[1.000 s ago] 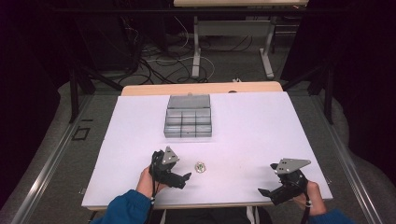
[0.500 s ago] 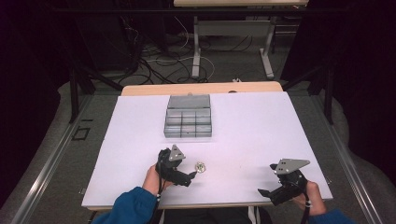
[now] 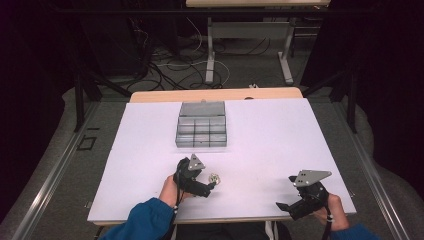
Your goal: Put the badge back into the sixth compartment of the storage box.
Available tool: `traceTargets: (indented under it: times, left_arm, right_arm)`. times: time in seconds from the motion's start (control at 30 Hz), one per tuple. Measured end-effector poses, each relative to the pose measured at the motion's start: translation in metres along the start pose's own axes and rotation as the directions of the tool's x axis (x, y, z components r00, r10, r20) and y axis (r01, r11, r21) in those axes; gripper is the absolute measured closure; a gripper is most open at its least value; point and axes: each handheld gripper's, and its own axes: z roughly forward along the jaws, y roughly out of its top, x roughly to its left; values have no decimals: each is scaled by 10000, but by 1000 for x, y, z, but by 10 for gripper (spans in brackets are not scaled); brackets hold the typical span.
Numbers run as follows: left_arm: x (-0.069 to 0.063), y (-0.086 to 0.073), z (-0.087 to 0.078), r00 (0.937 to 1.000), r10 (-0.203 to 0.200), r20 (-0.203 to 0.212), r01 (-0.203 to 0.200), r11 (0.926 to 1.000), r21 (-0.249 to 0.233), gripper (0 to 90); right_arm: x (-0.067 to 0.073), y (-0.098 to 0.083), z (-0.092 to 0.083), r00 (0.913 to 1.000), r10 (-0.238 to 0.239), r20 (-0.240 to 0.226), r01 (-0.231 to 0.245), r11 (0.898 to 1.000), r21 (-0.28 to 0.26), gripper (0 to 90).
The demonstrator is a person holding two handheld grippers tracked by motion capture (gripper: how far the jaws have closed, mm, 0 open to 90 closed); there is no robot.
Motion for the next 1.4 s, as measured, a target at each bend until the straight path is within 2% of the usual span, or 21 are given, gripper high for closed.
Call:
traceTargets:
  times: [0.23,0.33,0.4,0.47,0.5,0.63,0.7,0.83,1.03,1.23,1.27,1.37,1.4]
  left_arm:
    - [-3,3,10,9999,-32,115,31,10000,71,174]
    - [-3,4,13,9998,-68,188,65,9998,163,250]
    - [-2,4,15,9993,-129,348,122,9997,205,274]
    - [-2,4,16,9986,-147,511,136,9997,223,335]
    - [-2,5,16,9980,-130,624,107,9993,366,350]
    - [-3,5,19,9975,-172,684,155,9995,263,400]
    - [-4,5,19,9962,-114,860,94,9997,239,453]
    - [-6,4,19,9958,42,913,-58,9998,172,533]
    - [-5,4,18,9953,47,968,-64,9998,171,561]
    - [-4,4,16,9947,32,1024,-32,10000,0,620]
    - [-5,4,15,9940,-63,1094,74,9999,-96,647]
    - [-4,5,13,9932,183,1148,-187,9998,22,665]
    - [-5,5,12,9942,106,1074,-87,9998,-183,698]
  right_arm:
    - [0,0,0,10000,-5,-5,5,10000,0,10]
    - [0,0,0,10000,51,48,-51,10000,-21,11]
    - [0,0,0,10000,45,41,-45,10000,-19,11]
    - [0,0,0,10000,65,-7,-65,10000,30,20]
    - [1,0,0,10000,60,50,-60,10000,-27,22]
    - [0,0,1,10000,-5,45,5,10000,-22,22]
    - [0,0,0,10000,-24,-11,25,10000,18,22]
    - [0,0,0,10000,-35,-8,35,10000,16,22]
    - [0,0,0,9999,-114,10,114,9999,10,22]
    - [0,0,0,10000,-72,-11,72,9999,95,23]
    - [0,0,0,10000,-79,-15,79,9999,92,23]
    - [0,0,0,9999,-148,-8,148,9999,73,23]
    - [0,0,0,9999,-115,26,115,9999,23,23]
